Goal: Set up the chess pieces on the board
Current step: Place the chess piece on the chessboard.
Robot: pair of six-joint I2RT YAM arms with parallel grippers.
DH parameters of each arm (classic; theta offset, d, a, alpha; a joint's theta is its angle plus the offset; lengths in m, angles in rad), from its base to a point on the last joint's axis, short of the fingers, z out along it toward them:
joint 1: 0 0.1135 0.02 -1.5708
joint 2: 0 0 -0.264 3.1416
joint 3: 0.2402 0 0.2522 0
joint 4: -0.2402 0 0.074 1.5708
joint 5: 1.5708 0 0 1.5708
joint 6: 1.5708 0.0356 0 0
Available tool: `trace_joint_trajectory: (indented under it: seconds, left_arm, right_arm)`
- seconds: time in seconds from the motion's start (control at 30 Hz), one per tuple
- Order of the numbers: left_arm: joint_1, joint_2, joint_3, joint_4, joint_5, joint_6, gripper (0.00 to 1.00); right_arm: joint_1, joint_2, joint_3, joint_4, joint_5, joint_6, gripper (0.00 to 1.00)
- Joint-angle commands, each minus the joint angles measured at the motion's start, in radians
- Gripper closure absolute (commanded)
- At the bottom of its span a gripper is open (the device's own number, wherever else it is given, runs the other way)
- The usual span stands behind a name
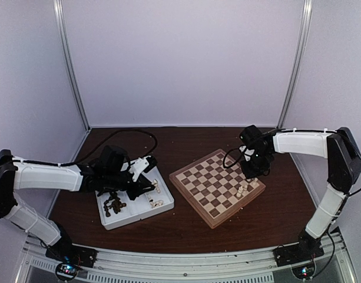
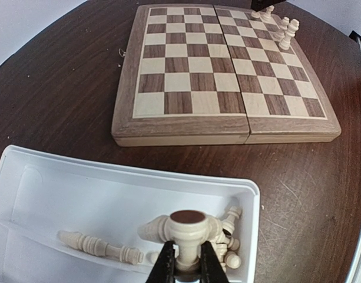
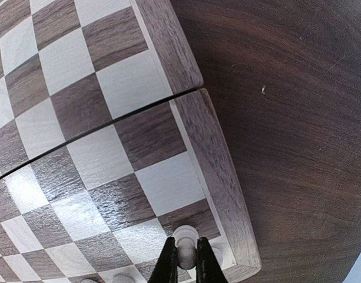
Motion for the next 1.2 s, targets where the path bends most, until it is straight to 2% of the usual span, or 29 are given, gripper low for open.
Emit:
trace_joint_trajectory:
  seconds: [0.0,0.27,0.83,1.17]
  left_arm:
    - [0.0,0.005,0.034,0.017,0.0,-0.008,1.0]
    - [0.0,0.01,0.045,0.01,0.003,-0.008,1.0]
    - [0.0,0.009,0.045,0.006,-0.004,-0.006,1.0]
    - [0.0,-0.001,0.041,0.006,-0.008,-0.004,1.0]
  right_arm:
    - [-0.007,0.009,-0.014,0.015,0.011,-0.01,1.0]
    - [-0.01,0.02,-0.008,0.019,0.025,-0.012,0.97]
    - [-0.014,0.008,0.005,0.009,0.022,-0.018,0.79]
    - [-0.015,-0.058,0.083,-0.056,0.056,-0.037,0.75]
